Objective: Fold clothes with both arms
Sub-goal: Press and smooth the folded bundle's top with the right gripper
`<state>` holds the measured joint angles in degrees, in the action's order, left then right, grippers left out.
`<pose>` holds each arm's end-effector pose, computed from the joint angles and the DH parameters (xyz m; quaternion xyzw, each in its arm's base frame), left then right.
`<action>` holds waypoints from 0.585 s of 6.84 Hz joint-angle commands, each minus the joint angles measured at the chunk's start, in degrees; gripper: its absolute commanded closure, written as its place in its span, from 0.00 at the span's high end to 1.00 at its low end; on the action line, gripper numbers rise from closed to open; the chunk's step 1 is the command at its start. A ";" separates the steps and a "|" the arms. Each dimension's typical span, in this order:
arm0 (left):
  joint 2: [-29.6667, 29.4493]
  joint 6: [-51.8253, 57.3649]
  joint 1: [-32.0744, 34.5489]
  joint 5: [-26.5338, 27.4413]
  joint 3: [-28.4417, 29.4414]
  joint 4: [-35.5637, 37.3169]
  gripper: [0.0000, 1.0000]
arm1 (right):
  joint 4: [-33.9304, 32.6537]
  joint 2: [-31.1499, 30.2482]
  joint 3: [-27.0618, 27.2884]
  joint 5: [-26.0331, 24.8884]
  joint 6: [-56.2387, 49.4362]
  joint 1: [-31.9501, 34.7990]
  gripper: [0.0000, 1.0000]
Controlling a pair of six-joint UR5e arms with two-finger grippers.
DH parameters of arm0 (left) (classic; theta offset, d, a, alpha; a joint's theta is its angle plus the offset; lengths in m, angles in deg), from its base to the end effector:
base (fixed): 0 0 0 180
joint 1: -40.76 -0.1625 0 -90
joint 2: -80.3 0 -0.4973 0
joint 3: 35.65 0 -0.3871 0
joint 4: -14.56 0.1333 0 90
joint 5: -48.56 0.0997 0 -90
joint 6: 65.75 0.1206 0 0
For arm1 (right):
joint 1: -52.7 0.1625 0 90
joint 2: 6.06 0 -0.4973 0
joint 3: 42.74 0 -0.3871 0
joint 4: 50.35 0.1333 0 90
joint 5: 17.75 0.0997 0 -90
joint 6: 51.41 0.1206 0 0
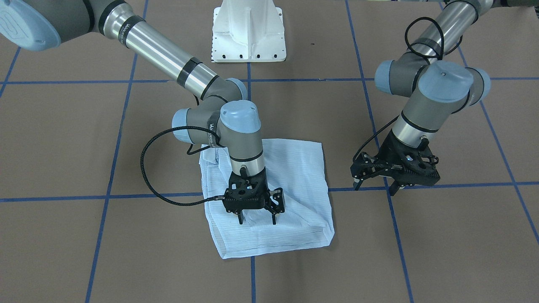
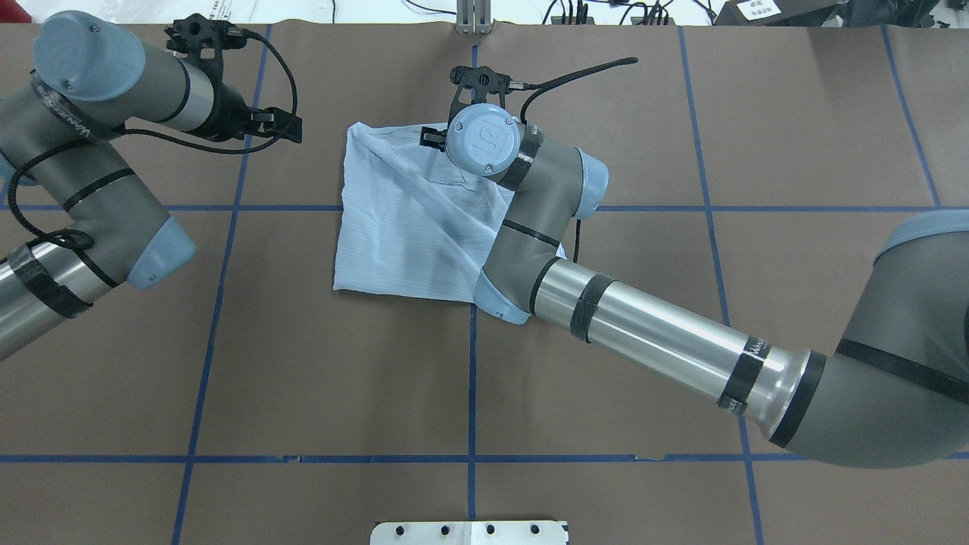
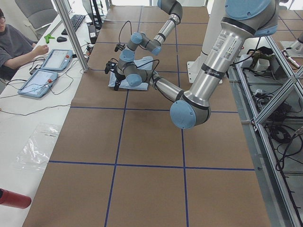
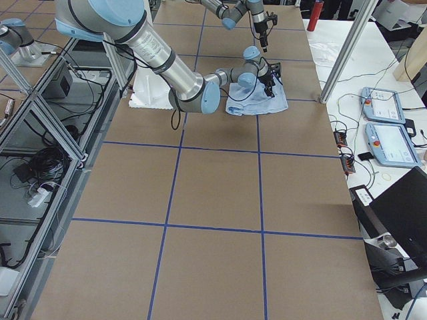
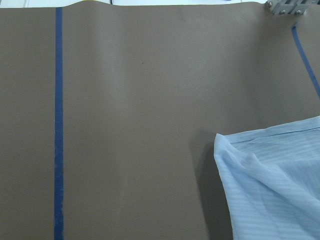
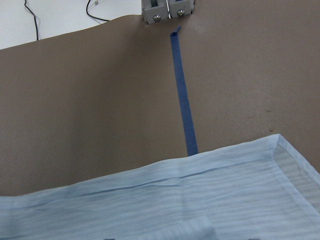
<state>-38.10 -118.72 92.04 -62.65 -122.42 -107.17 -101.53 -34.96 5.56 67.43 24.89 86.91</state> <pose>0.3901 -0.6299 0.4132 0.2101 0.4487 -0.0202 0.8684 -0.7093 -0.6556 0.2528 0.2309 -0.4293 0.1755 0.8553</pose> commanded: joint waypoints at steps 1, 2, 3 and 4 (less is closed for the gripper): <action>0.02 -0.03 0.04 -0.06 -0.16 0.00 1.00 | 0.20 1.65 -2.15 -0.46 2.35 -0.20 0.28; 0.02 -0.03 0.04 -0.06 -0.33 0.00 1.00 | 0.20 1.65 -3.03 -0.98 2.54 -0.46 0.09; 0.02 -0.03 0.13 0.03 -0.33 0.00 1.00 | 0.20 1.65 -3.04 -1.16 2.46 -0.46 0.00; 0.37 -0.03 0.04 -0.06 -0.33 0.00 1.00 | 0.12 1.65 -3.04 -1.16 2.46 -0.46 0.00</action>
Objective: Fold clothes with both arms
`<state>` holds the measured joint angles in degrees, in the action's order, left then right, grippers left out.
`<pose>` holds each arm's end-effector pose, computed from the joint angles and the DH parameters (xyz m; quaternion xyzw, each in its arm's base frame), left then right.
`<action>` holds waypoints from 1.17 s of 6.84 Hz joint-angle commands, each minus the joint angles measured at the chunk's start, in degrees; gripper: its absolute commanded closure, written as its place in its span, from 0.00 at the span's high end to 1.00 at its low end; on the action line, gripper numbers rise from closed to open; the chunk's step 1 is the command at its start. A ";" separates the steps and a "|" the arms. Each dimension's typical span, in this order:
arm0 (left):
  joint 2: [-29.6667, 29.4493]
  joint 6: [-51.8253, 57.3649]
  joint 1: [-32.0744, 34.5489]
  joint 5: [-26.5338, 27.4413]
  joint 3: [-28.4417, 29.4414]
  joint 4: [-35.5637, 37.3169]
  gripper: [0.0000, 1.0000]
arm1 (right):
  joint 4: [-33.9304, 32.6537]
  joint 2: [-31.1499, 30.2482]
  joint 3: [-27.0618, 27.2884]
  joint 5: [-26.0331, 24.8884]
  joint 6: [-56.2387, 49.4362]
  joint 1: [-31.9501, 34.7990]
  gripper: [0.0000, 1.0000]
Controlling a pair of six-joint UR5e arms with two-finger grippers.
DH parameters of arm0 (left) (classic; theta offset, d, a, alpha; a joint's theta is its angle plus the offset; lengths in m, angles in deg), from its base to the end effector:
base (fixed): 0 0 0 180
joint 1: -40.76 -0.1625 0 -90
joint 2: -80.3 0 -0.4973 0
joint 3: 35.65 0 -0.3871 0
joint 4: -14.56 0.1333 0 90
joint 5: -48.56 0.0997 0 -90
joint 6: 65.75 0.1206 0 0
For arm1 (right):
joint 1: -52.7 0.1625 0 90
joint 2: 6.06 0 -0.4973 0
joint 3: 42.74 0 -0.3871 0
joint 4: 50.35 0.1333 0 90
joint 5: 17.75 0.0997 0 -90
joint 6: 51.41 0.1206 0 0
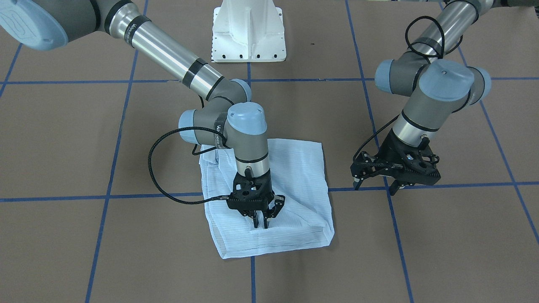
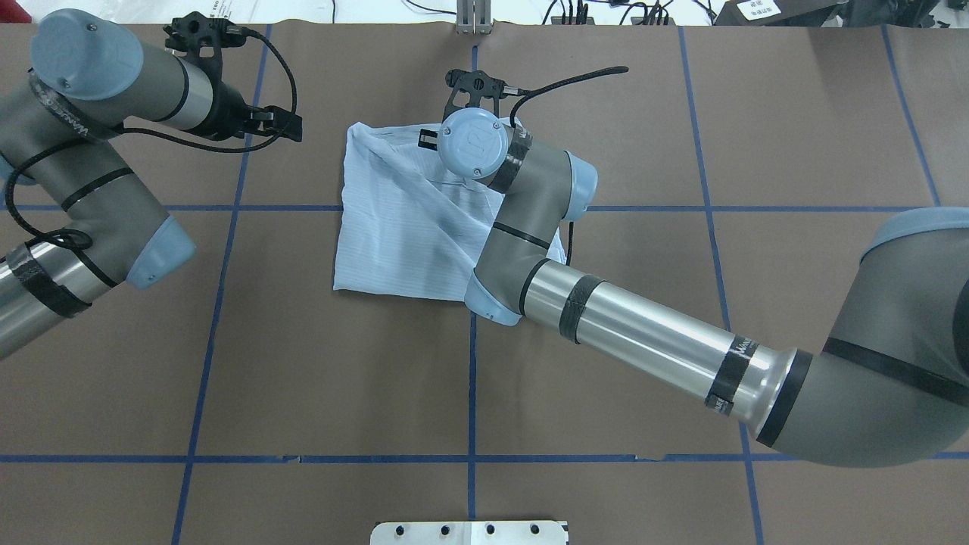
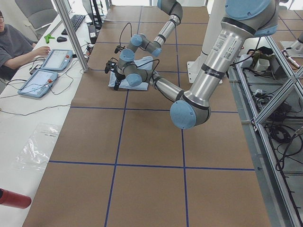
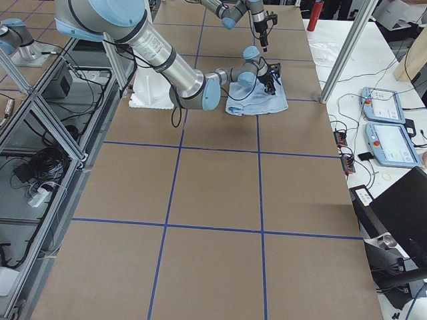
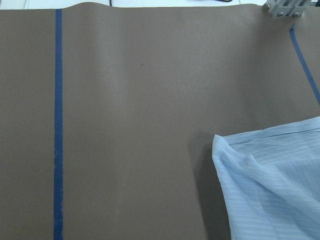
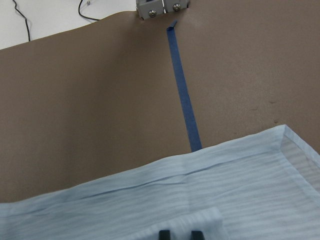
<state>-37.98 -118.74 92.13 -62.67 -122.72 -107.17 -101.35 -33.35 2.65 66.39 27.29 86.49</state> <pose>0.3882 -0.6293 0.4121 0.2113 0.4495 -0.0206 0.8677 -0.7208 -0.6576 0.2517 0.2245 -0.4236 0.1950 0.8556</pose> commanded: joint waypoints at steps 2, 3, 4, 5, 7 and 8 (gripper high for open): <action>0.33 0.00 -0.04 0.05 -0.03 0.00 1.00 | -0.77 -0.04 0.31 -0.11 -0.30 1.18 0.00; 0.51 0.00 -0.04 -0.04 -0.03 0.00 1.00 | -0.69 -0.13 0.31 0.41 -0.39 1.97 0.00; 0.86 -0.09 -0.04 -0.04 -0.03 0.00 1.00 | -0.60 -0.13 0.92 1.54 -0.39 2.93 0.00; 0.86 -0.09 -0.04 -0.04 -0.03 0.00 1.00 | -0.77 -0.83 1.19 1.56 -1.96 3.64 0.00; 0.86 -0.09 -0.04 -0.04 -0.03 0.00 1.00 | -0.86 -3.28 1.63 1.03 -4.86 5.31 0.00; 0.78 -0.09 -0.04 -0.13 -0.03 0.00 1.00 | -0.77 -4.34 1.72 0.07 -4.87 5.23 0.00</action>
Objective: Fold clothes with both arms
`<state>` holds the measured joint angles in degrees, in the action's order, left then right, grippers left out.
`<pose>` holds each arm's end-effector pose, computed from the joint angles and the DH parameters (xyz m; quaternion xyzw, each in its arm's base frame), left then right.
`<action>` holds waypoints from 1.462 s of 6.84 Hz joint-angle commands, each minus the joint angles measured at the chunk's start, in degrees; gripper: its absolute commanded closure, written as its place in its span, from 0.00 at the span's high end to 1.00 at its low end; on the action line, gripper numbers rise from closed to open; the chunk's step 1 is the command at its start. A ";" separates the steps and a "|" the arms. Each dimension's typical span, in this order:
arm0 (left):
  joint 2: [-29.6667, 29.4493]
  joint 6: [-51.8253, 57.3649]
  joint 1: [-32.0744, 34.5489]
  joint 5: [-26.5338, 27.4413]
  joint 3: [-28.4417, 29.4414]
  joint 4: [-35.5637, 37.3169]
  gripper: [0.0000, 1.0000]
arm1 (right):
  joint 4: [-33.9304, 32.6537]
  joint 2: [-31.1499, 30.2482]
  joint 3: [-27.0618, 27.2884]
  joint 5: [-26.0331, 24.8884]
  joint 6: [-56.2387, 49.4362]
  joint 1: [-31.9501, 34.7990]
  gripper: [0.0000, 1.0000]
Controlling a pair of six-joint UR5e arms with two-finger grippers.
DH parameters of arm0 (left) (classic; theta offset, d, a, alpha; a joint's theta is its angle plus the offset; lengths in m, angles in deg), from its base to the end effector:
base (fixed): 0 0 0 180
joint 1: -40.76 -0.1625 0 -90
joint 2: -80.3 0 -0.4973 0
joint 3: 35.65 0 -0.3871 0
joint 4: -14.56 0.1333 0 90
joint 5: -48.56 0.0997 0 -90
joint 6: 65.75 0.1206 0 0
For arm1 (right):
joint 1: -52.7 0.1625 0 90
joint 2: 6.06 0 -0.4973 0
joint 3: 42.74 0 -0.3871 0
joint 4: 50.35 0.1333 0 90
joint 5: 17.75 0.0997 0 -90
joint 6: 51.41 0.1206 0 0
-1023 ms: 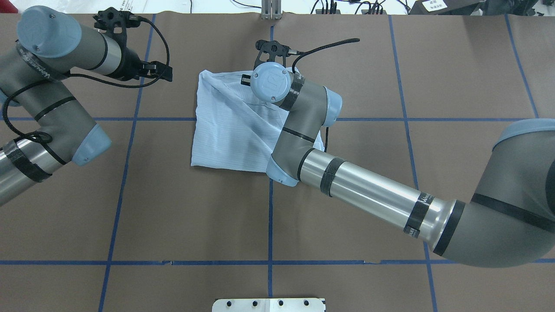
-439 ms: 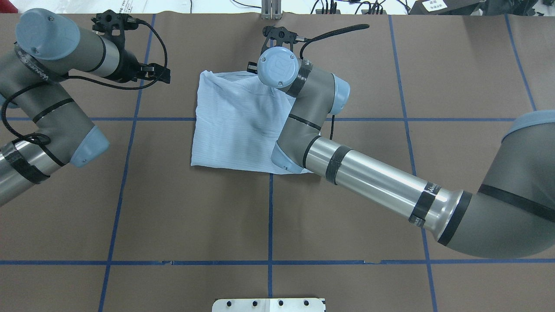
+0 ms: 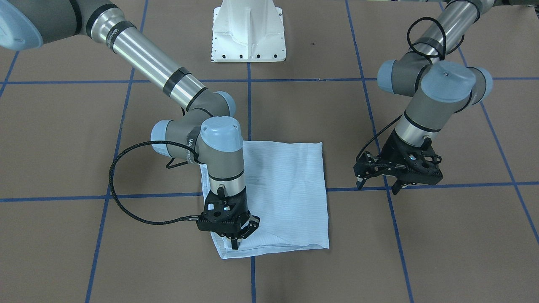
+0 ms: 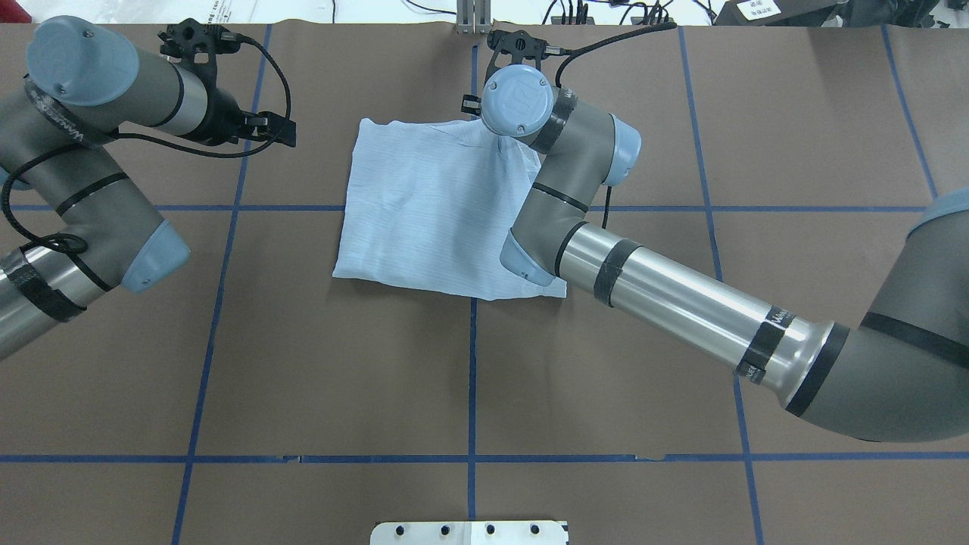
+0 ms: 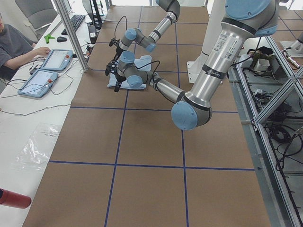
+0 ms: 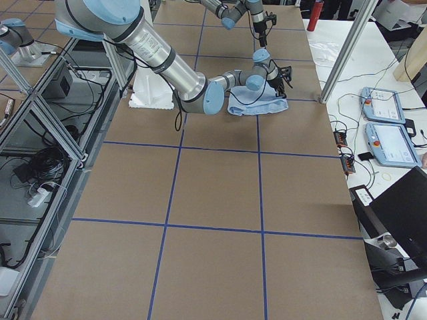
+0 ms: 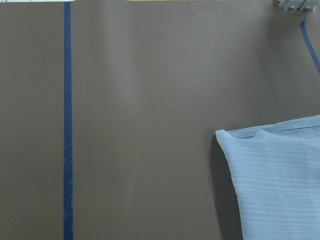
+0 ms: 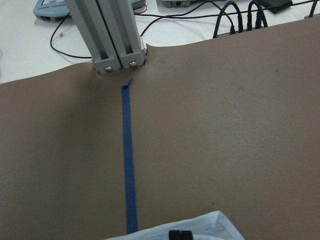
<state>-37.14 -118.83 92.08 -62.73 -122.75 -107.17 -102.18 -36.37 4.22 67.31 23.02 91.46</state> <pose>0.3864 -0.6259 0.4226 0.2057 0.4461 -0.0222 0.8707 -0.6554 -0.7105 0.2903 0.2440 -0.3917 0.1977 0.8648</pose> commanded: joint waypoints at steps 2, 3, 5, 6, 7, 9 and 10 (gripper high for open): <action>-0.07 0.00 0.00 -0.07 -0.09 0.00 1.00 | -0.03 -1.24 1.37 -0.78 -2.25 -0.09 0.99; -0.07 0.17 0.00 -0.24 -0.09 -0.09 1.00 | -0.12 -1.06 2.86 0.10 -2.35 -0.09 1.00; 1.41 0.79 0.26 -0.50 -3.23 0.61 1.00 | -13.74 -1.15 13.62 5.53 -3.14 0.60 1.00; 4.21 2.62 0.26 -0.85 -8.39 4.27 1.00 | -19.83 -1.93 18.21 9.99 -5.84 2.18 1.00; 6.07 8.38 1.22 -1.47 -14.61 12.14 1.00 | -24.16 -4.72 23.56 14.82 -8.57 4.45 1.00; 13.60 17.52 3.59 -1.56 -24.57 19.15 1.00 | -35.65 -15.59 40.49 22.91 -20.83 11.03 1.00; 18.60 25.06 6.74 -2.43 -27.22 19.33 1.00 | -41.89 -20.78 47.80 26.96 -28.90 15.33 1.00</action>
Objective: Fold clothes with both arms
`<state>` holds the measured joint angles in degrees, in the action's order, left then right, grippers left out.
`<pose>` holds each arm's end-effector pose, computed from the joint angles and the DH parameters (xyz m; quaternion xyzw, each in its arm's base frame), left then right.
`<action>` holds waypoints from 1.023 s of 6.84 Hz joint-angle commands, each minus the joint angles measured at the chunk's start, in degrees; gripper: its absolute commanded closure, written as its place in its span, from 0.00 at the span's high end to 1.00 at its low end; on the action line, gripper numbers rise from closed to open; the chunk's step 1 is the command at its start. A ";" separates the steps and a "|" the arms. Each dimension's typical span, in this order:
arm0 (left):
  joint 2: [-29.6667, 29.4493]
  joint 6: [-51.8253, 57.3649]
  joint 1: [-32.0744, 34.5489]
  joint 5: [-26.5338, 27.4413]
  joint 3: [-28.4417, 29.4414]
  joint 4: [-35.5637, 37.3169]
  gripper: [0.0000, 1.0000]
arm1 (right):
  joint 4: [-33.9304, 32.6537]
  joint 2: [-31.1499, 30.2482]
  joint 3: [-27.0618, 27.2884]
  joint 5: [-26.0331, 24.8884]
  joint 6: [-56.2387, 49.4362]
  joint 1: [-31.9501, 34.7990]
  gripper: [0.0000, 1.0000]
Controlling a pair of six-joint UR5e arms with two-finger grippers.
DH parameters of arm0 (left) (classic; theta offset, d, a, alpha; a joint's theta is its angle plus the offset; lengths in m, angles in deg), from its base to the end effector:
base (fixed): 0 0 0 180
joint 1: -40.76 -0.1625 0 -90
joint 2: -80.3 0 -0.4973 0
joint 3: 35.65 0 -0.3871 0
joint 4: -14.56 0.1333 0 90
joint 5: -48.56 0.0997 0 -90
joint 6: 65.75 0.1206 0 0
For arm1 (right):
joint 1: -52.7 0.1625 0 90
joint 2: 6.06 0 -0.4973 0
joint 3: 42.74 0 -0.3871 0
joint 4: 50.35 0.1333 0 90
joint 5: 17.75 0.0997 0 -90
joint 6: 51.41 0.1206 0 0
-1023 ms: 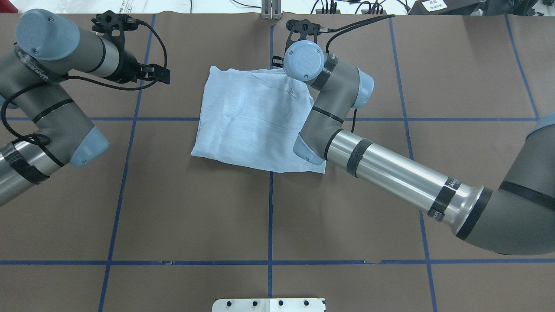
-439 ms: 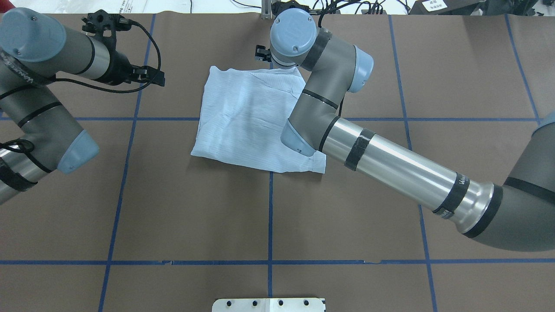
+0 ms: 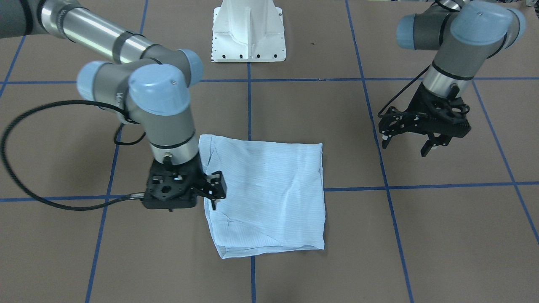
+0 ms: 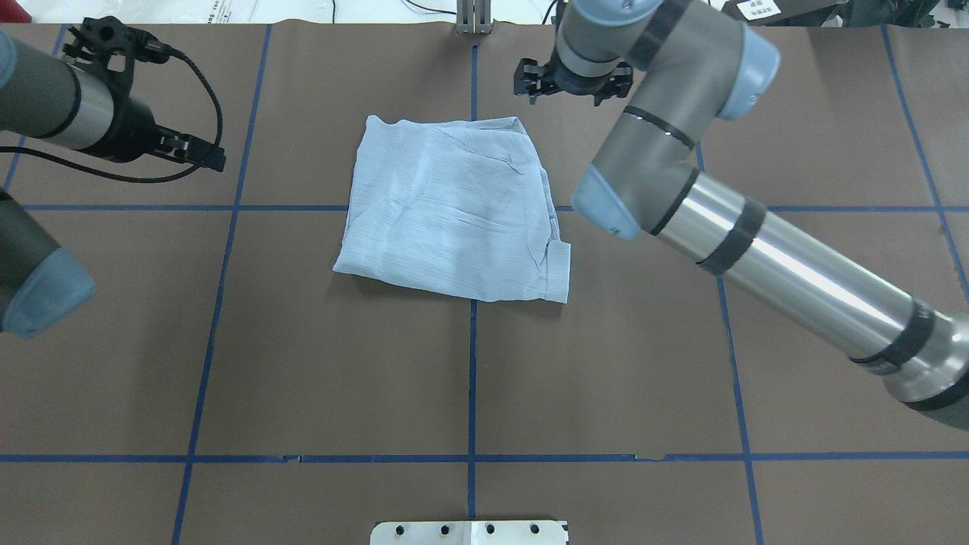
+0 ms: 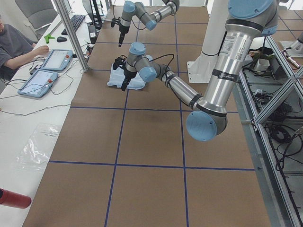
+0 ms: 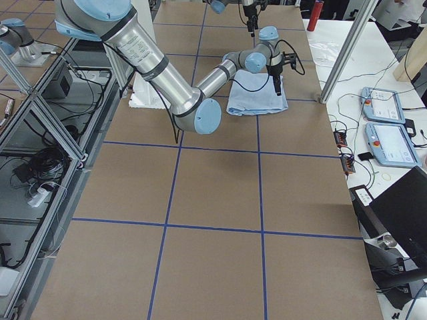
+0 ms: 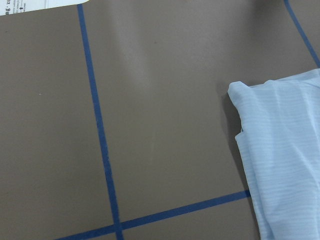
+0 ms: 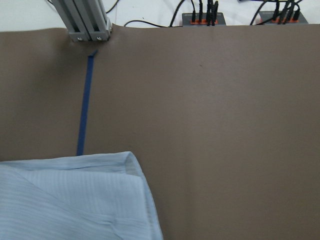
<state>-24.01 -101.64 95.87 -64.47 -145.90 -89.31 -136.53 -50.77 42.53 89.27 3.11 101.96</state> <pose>0.2674 -0.5339 0.4238 0.2222 0.3812 0.0741 0.8943 -0.4475 -0.6697 0.2733 0.1505 -0.3683 0.0544 0.9158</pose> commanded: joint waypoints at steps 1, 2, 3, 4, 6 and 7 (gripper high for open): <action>9.70 16.47 8.03 -3.92 -5.14 1.39 1.00 | -11.34 -12.62 15.83 8.60 -18.13 9.32 1.00; 13.57 26.21 14.17 -6.57 -4.98 1.48 1.00 | -12.69 -19.38 19.89 12.56 -26.48 13.98 1.00; 17.18 34.32 20.84 -9.38 -4.63 2.70 1.00 | -12.96 -25.45 21.33 16.25 -34.40 18.98 1.00; 20.70 37.53 26.04 -11.49 -4.63 4.28 1.00 | -13.05 -30.65 20.73 19.59 -41.96 23.82 1.00; 26.00 39.50 30.81 -11.69 -1.14 4.90 1.00 | -14.53 -39.80 20.73 21.38 -53.14 30.69 1.00; 26.44 39.50 36.24 -11.78 1.59 6.39 1.00 | -16.37 -43.06 20.64 21.38 -57.64 33.59 1.00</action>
<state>1.22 -62.58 126.57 -76.03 -147.35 -84.26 -151.06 -89.29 63.22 110.22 -48.44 131.76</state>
